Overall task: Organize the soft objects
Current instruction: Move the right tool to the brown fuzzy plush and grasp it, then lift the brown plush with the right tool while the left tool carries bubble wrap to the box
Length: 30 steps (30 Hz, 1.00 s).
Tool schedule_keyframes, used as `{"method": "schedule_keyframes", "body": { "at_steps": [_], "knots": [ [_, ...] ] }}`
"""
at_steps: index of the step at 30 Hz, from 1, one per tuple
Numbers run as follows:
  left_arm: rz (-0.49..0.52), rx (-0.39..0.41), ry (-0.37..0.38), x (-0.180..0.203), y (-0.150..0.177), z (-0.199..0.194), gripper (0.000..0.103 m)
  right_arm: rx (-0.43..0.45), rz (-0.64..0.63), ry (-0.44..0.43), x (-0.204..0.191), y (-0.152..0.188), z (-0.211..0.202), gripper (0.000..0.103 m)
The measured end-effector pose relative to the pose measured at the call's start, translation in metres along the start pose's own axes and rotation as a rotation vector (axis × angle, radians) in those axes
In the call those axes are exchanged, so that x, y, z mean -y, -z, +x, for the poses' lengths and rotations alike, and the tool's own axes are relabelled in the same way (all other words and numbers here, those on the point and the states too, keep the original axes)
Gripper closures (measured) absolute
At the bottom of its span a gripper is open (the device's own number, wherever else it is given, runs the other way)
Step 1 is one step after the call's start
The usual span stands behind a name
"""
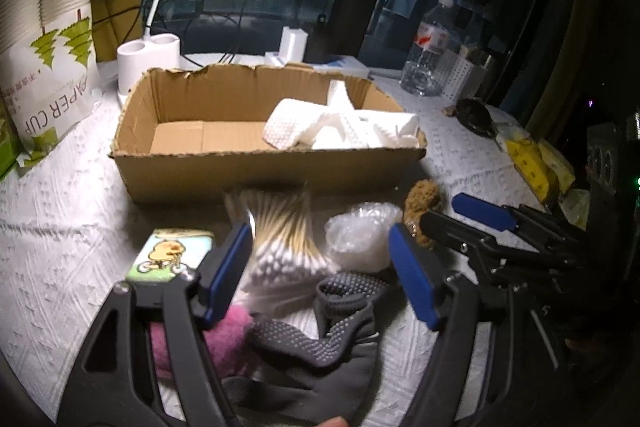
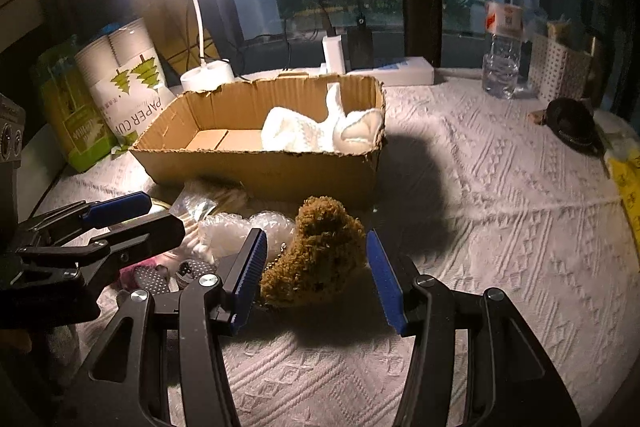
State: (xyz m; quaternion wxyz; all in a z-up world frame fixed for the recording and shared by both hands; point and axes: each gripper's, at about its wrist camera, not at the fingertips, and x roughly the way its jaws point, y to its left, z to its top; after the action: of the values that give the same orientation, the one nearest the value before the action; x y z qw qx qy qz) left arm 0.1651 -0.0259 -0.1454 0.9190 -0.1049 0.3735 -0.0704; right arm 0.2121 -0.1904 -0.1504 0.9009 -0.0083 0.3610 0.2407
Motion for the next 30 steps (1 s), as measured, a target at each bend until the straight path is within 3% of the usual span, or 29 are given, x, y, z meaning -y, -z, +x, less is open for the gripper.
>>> {"method": "schedule_keyframes", "body": {
  "at_steps": [13,18,30],
  "knots": [
    [0.062,-0.054,-0.006,0.021,-0.006,0.027,0.030,-0.077,0.025,-0.090,0.019,0.006,0.026,0.049],
    [0.092,-0.073,-0.011,0.031,-0.011,0.039,0.030,-0.066,0.045,-0.132,0.030,0.008,0.022,0.062],
    [0.201,-0.142,-0.038,0.053,-0.008,0.066,0.030,0.002,0.072,-0.082,0.058,0.004,-0.005,0.063]
  ]
}}
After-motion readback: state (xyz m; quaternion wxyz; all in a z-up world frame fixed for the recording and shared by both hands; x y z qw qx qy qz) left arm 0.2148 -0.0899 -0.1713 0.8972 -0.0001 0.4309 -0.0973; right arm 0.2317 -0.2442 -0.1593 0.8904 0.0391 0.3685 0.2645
